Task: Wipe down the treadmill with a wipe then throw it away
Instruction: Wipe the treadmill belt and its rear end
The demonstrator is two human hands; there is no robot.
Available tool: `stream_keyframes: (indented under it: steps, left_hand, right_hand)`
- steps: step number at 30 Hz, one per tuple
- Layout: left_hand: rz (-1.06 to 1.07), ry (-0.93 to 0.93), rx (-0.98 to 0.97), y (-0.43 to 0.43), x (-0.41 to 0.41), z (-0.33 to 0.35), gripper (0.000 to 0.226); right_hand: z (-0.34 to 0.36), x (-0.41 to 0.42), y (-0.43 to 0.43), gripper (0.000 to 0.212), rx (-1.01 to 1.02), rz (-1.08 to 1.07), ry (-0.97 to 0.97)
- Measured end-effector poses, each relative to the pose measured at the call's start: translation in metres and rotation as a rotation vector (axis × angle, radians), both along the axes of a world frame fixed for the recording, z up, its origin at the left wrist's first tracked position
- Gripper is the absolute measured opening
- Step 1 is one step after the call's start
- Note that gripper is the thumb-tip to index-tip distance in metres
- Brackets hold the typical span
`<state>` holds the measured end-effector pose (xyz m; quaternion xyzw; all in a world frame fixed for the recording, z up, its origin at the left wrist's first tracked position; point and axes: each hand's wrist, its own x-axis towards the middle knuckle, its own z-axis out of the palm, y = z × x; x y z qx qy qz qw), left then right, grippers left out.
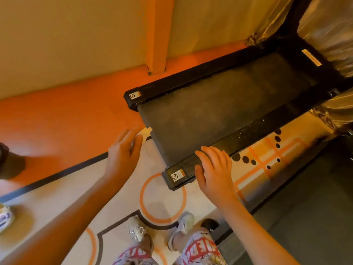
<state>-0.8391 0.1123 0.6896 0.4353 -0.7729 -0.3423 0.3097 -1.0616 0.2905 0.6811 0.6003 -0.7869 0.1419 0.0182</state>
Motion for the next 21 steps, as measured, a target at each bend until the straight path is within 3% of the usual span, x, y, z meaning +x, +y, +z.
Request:
stream_keyframes:
  steps: [6, 16, 21]
  left_hand:
    - [0.209, -0.028, 0.088, -0.001, -0.031, -0.111, 0.041]
    - [0.61, -0.071, 0.334, 0.057, -0.182, -0.36, 0.041]
    - [0.716, -0.141, 0.337, 0.077, -0.223, -0.453, 0.043]
  right_hand:
    - [-0.081, -0.071, -0.029, 0.033, 0.107, 0.125, -0.016]
    - [-0.317, -0.226, -0.065, 0.041, 0.301, 0.457, -0.063]
    - [-0.421, -0.26, -0.076, 0.04, 0.33, 0.551, -0.071]
